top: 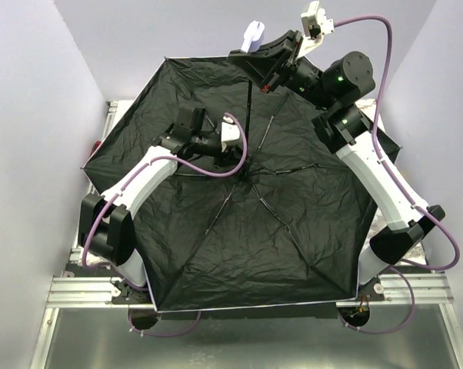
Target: Open the umbrella
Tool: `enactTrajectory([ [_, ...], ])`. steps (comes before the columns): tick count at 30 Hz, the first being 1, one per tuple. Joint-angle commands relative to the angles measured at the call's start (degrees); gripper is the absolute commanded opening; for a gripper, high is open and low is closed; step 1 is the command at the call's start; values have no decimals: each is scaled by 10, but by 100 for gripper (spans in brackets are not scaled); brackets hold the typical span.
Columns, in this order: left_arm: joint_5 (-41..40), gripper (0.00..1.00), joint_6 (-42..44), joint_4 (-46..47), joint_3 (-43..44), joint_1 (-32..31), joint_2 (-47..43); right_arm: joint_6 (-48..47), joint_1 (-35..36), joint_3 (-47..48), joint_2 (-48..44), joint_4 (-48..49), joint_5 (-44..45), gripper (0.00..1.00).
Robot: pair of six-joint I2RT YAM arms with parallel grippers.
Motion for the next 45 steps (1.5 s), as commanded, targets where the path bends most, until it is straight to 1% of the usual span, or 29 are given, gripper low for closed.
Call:
enactTrajectory([
  [1,-120,19,-23,-53,-22,11,47,46,4,68,-54,156,50,1],
  [3,-133,19,-24,-49,-18,12,52,45,5,64,-58,156,52,1],
  [7,-152,28,-20,-60,-6,12,67,45,5,68,-61,156,55,1],
  [8,-153,28,-20,-66,-1,12,70,44,4,68,-62,156,54,1],
  [9,-151,20,-24,-67,2,12,73,44,4,65,-64,156,54,1],
  [11,-140,0,-30,-66,8,14,70,39,4,51,-72,155,54,0],
  [14,-141,0,-55,-49,18,15,50,27,4,-8,-99,148,65,1],
  [15,-141,0,-63,-45,26,15,43,22,4,-34,-110,148,69,7],
  [16,-140,0,-72,-43,35,16,34,14,4,-70,-126,147,71,17],
  [17,-138,0,-80,-42,49,16,27,5,4,-106,-140,144,75,36],
  [18,-135,0,-89,-43,64,17,20,2,4,-136,-155,143,79,54],
  [20,-135,0,-102,-50,98,18,14,-3,4,-197,-179,135,86,78],
  [21,-134,0,-107,-57,115,19,13,-4,4,-229,-193,130,88,85],
  [22,-134,0,-111,-64,137,20,13,-7,4,-255,-205,121,90,90],
  [24,-136,0,-115,-68,164,23,10,-31,4,-315,-235,101,85,94],
  [25,-140,0,-122,-64,172,26,5,-40,4,-345,-253,90,93,100],
  [28,-150,0,-128,-60,200,33,-5,-84,4,-404,-301,29,105,100],
  [30,-159,0,-127,-62,220,39,-12,-91,4,-436,-329,-18,168,100],
  [31,-165,0,-118,-65,231,39,-16,-89,2,-447,-338,-50,204,100],
  [33,-172,0,-99,-74,248,41,-25,-81,-17,-466,-354,-109,241,100],
  [36,-184,0,-53,-87,262,42,-45,-74,-47,-494,-379,-172,257,100],
  [39,-210,0,-10,-92,263,43,-69,-47,-80,-483,-376,-221,259,100],
  [41,-233,0,39,-100,259,42,-86,-30,-100,-461,-366,-246,243,100],
  [43,-258,0,104,-90,235,43,-111,-19,-115,-431,-351,-272,224,100],
  [45,-297,0,163,-58,195,43,-137,-14,-123,-400,-334,-290,207,100],
])
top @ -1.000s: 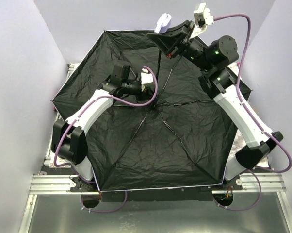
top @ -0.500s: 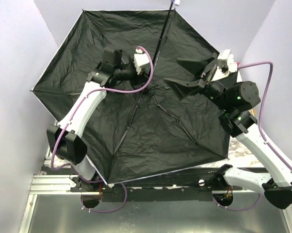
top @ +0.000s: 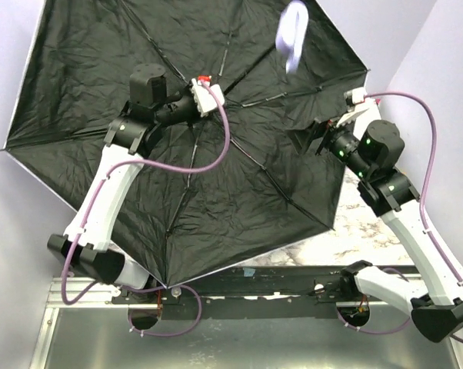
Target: Open the umbrella
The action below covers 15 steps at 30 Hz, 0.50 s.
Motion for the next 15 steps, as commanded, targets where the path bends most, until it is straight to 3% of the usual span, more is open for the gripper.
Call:
enactTrajectory([
  [1,-95,0,186,63,-61,1,-78,29,-19,81,28,-75,-27,100],
  [9,-175,0,416,246,-264,1,-169,-1,-27,280,122,-161,-108,99],
  [12,-193,0,460,302,-299,-2,-183,-55,-26,391,191,-281,-242,92],
  [15,-205,0,503,310,-299,-5,-191,-97,-23,532,285,-479,-337,89],
])
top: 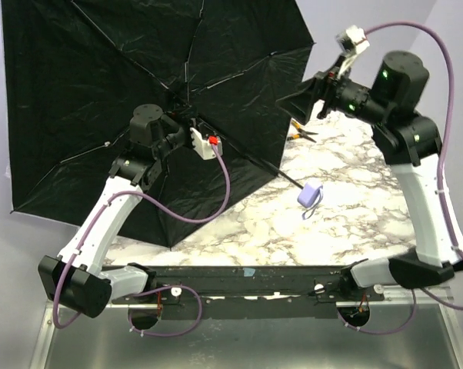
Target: Open the umbrella
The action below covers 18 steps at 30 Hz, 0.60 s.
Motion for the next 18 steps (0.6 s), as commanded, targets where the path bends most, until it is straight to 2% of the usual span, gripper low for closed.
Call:
enactTrajectory([
  [1,-36,0,128,117,1,-6,-38,-84,2,170,127,-311,-188,87],
  [4,-40,0,191,143,-19,-10,-52,-135,10,240,180,-429,-233,85],
  [6,-47,0,216,144,-20,-12,-54,-139,16,249,186,-448,-262,85],
  [14,-70,0,285,157,-5,-14,-32,-182,67,153,160,-480,-282,85],
  [18,-79,0,312,181,-8,-14,-21,-200,80,100,149,-479,-238,85],
])
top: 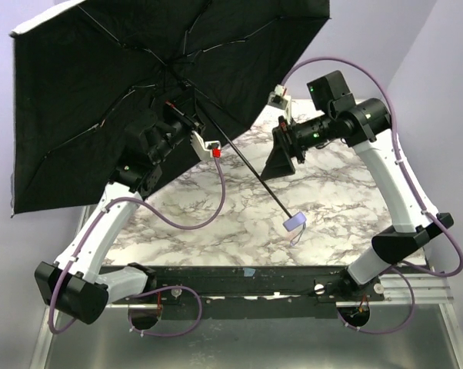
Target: Open the umbrella
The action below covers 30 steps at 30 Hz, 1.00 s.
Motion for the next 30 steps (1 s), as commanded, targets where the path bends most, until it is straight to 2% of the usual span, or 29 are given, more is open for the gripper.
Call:
enactTrajectory([
  [1,-29,0,61,73,17,-1,12,-27,14,-49,-18,-31,41,84],
  [3,-40,0,67,83,19,-1,20,-25,16,-74,-18,-28,71,81],
  [7,-52,0,72,107,20,-2,30,-39,20,-137,-32,-34,77,73],
  [14,-66,0,73,125,27,-1,44,-75,23,-181,-39,-56,79,40],
  [20,-80,0,90,155,21,7,64,-74,37,-193,-42,-59,81,33],
  [23,-81,0,96,170,21,13,72,-77,43,-211,-51,-59,85,23],
  [27,-75,0,96,192,20,17,80,-80,44,-217,-51,-59,85,1],
  [30,-67,0,99,223,11,17,86,-96,44,-198,-50,-59,70,1],
])
